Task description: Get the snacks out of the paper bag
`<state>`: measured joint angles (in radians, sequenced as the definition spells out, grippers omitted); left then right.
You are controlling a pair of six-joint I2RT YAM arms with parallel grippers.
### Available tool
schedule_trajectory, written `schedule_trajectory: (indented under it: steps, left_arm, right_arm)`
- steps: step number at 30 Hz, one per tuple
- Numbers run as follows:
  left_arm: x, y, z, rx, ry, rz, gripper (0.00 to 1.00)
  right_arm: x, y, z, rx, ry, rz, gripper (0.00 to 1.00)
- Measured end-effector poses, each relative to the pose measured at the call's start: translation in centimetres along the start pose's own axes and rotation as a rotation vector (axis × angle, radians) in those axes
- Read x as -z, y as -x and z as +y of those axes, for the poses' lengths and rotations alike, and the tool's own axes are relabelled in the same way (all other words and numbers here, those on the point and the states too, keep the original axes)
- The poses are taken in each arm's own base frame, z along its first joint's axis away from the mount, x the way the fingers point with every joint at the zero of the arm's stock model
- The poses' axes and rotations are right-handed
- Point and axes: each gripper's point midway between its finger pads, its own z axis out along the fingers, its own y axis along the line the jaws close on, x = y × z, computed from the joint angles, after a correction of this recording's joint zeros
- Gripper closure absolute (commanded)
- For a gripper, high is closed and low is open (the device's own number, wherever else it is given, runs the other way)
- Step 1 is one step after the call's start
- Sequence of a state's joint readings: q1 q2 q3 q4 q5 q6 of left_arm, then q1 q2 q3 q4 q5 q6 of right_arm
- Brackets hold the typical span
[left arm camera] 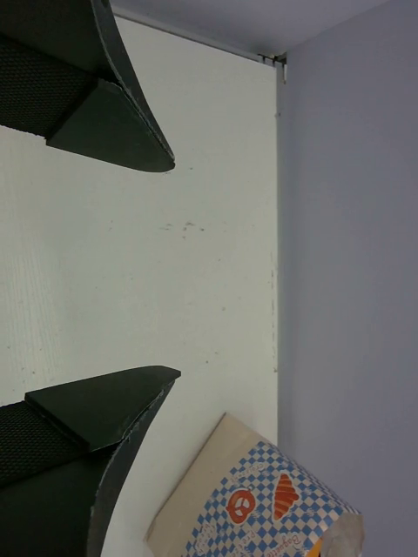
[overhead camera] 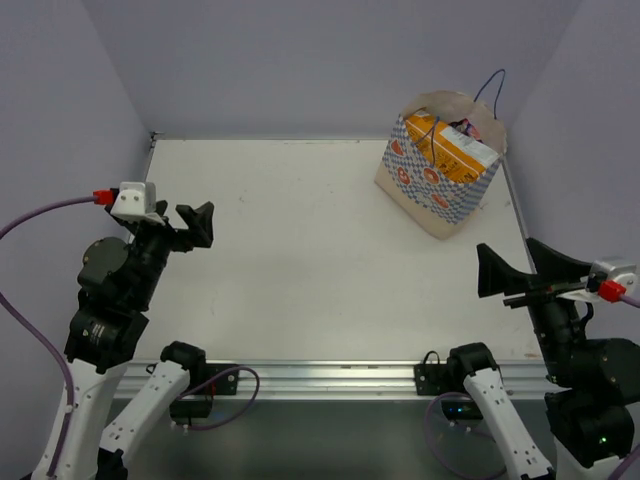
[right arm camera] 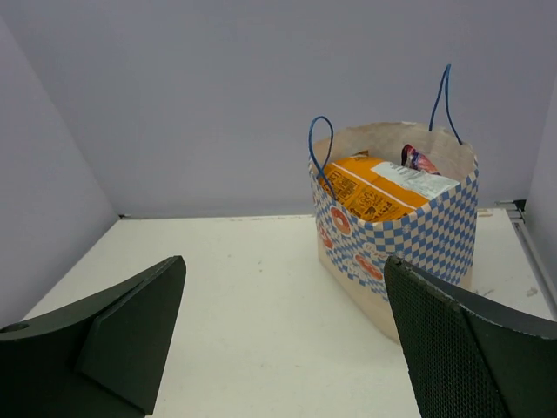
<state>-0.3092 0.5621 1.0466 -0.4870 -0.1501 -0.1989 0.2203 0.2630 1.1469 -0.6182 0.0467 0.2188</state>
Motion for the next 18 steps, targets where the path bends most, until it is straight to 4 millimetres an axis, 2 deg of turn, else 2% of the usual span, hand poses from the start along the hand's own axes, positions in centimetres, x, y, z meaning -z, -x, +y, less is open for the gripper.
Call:
schedule_trajectory:
  steps: [5, 8, 14, 18]
  left_arm:
    - [-0.8, -1.3, -0.4, -0.002, -0.018, 0.045, 0.00]
    - [-1.5, -2.2, -0.9, 0.010, -0.037, 0.079, 0.00]
    - [-2.7, -5.0, -2.1, 0.036, -0.094, 0.173, 0.00]
    - [-3.0, -6.0, -2.7, 0.041, -0.128, 0.210, 0.00]
  right_arm:
    - [-1.9, -1.7, 0.1, -0.022, -0.004, 0.077, 0.01]
    - [-3.9, -3.2, 0.2, -0.038, -0.005, 0.145, 0.01]
    - [-10.1, -7.8, -1.7, -0.103, -0.152, 0.323, 0.01]
    - [-15.2, -9.6, -2.9, -0.072, -0.214, 0.400, 0.01]
